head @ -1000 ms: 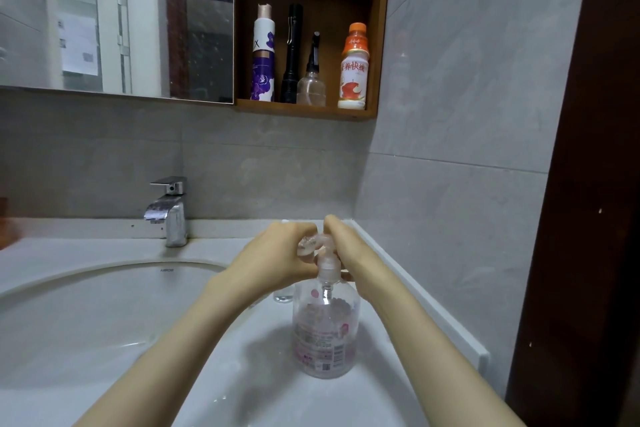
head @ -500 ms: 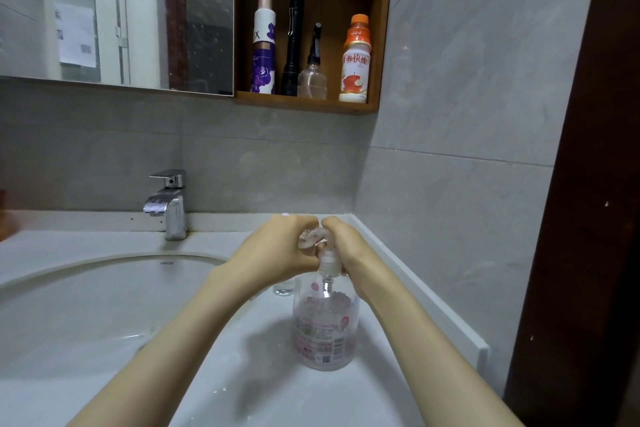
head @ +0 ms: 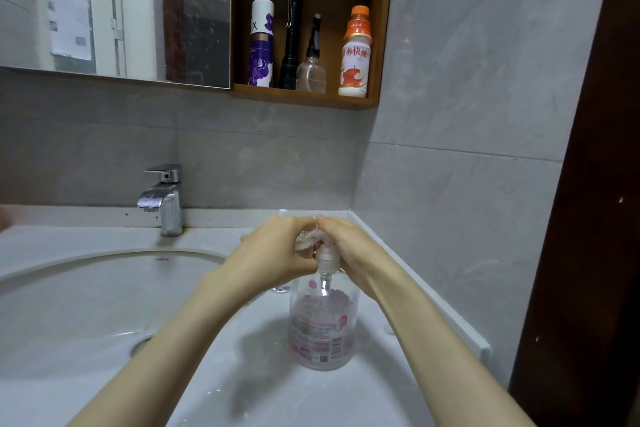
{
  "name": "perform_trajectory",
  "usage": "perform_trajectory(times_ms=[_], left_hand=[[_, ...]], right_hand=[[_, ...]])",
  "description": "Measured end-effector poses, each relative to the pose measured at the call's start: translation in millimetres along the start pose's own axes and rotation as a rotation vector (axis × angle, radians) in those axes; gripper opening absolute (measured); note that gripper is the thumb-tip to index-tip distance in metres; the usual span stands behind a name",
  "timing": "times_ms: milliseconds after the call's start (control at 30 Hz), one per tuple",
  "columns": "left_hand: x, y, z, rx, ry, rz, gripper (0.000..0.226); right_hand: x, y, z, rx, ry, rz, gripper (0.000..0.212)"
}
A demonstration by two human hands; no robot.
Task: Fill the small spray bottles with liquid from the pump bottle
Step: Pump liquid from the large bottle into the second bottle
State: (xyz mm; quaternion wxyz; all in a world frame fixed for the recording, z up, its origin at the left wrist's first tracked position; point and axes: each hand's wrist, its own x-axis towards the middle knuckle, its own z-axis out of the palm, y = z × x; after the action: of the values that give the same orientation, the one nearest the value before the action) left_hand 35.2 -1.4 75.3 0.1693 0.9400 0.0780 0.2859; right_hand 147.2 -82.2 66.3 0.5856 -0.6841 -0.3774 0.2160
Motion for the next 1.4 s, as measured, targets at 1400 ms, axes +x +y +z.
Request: perform_trajectory(times_ms=[1400], left_hand=[[-1.5,4.5,1.0,0.047,0.032,-0.039,0.009]], right_hand=[[-11.5,-2.5,4.8,0.000,0.149,-0.003,0.018]])
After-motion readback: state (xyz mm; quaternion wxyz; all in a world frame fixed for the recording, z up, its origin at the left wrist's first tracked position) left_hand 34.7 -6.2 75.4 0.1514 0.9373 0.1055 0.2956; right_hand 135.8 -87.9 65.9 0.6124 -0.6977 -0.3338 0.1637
